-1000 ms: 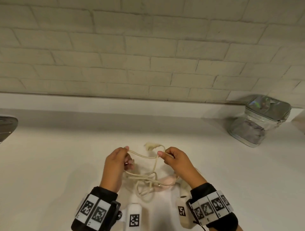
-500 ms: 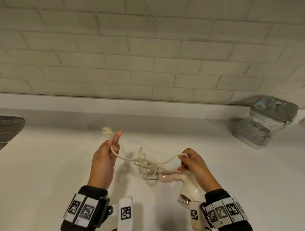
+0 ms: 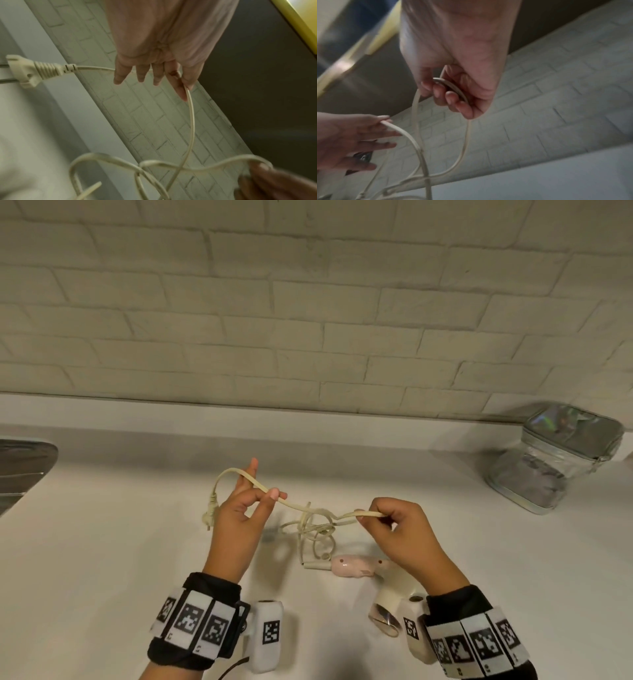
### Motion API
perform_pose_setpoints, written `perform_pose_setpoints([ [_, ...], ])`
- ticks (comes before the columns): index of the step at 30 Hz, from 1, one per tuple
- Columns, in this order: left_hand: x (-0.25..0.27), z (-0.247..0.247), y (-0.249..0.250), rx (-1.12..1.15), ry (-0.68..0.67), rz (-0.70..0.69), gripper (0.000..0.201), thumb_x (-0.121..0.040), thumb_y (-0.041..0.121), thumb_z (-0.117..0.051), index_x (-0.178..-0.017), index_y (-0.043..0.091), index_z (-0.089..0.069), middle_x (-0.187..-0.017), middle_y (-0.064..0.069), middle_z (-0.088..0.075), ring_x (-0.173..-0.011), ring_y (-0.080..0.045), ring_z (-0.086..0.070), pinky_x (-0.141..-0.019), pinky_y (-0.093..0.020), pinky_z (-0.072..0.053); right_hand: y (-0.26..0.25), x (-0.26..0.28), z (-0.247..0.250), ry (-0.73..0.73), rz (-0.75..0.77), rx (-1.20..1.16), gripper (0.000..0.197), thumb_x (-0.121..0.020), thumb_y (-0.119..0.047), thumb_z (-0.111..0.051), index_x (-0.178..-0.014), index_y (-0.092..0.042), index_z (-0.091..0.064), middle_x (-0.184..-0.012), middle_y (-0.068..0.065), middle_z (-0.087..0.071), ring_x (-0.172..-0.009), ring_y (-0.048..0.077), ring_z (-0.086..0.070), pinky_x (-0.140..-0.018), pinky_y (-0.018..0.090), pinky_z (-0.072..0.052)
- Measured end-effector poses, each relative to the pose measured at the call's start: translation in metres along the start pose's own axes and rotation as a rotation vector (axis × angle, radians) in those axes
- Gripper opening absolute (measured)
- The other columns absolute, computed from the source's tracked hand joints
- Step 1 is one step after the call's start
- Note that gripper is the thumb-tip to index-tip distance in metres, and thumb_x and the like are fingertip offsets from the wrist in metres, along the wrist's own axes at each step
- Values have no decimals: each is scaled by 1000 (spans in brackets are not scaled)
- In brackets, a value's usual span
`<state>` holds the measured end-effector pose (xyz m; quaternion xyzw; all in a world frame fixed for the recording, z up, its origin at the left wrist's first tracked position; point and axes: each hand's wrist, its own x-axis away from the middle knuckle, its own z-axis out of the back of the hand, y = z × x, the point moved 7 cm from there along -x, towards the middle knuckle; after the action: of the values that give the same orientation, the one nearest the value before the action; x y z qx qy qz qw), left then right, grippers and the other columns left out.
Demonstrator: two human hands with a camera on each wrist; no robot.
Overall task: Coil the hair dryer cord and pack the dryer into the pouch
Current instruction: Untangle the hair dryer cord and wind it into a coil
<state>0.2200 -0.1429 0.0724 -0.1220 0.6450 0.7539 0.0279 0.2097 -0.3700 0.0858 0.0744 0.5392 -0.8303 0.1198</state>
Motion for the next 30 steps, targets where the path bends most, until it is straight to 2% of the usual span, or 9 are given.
perform_pose_setpoints([
  [2, -1, -10, 0, 9, -32, 1, 18, -82, 23, -62, -72, 33, -72, -147, 7, -37, -127, 5, -38, -101, -13, -32, -22, 0, -6, -46, 115, 25, 37, -81, -22, -65, -52, -12, -46, -51, 1, -39, -51, 9, -35, -51, 22, -32],
  [7, 10, -49, 6, -109, -213, -50, 19, -82, 14, -65, -69, 25, -73, -139, 15, -38, -118, 7, -48, -76, -1, -41, -41, -18, -4, 50, 22, -129, 37, -85, -8, -61, -54, -2, -43, -46, -1, -37, -40, 8, -34, -44, 18, -32],
  [10, 11, -59, -4, -256, -266, -101, 17, -81, 17, -66, -66, 12, -70, -132, 11, -53, -102, 2, -59, -70, -9, -44, -57, -22, -13, -119, -49, -431, 30, -89, -15, -51, -61, -7, -54, -50, 4, -48, -36, 17, -45, -35, 18, -34],
  [13, 14, -65, -16, -262, -330, -26, 32, -80, 4, -63, -57, 25, -64, -78, 19, -70, -70, -3, -66, -64, -19, -50, -75, -12, -35, -418, -8, -399, 30, -85, -7, -40, -87, -7, -69, -76, 13, -61, -63, 30, -56, -43, 21, -47],
  [16, 16, -59, -16, -178, -278, 78, 42, -79, -10, -58, -59, 27, -61, -47, 11, -61, -49, 5, -59, -50, -9, -43, -76, -3, -46, -481, 228, 230, 36, -82, -6, -38, -94, -12, -72, -101, 2, -63, -91, 16, -51, -68, 24, -49],
  [18, 17, -53, -12, -79, -221, 62, 25, -82, -2, -61, -66, 15, -71, -55, 3, -66, -50, -2, -57, -50, -11, -43, -69, -8, -40, -321, 296, 467, 23, -85, -15, -49, -93, -21, -71, -97, -6, -63, -93, 11, -48, -75, 29, -47],
  [21, 19, -49, -15, -103, -191, -4, 21, -81, 8, -64, -64, 18, -72, -72, -4, -64, -62, -7, -57, -57, -18, -45, -44, -17, -32, -138, 16, 159, 12, -80, -33, -68, -91, -34, -67, -71, -9, -63, -71, 8, -61, -70, 25, -51],
  [27, 37, -68, -20, -451, -337, -198, 10, -81, 21, -64, -79, 21, -74, -107, 23, -47, -80, 8, -51, -70, -5, -35, -17, -24, -57, -180, -155, 412, 35, -84, -31, -64, -118, -28, -56, -82, -2, -66, -76, 16, -63, -73, 30, -53],
  [30, 46, -75, -25, -452, -365, -197, 13, -84, 27, -62, -81, 24, -74, -112, 28, -39, -90, 9, -49, -77, -8, -40, -8, -33, -68, -339, -248, 622, 29, -84, -38, -61, -107, -21, -64, -94, 2, -70, -86, 21, -65, -74, 29, -49],
])
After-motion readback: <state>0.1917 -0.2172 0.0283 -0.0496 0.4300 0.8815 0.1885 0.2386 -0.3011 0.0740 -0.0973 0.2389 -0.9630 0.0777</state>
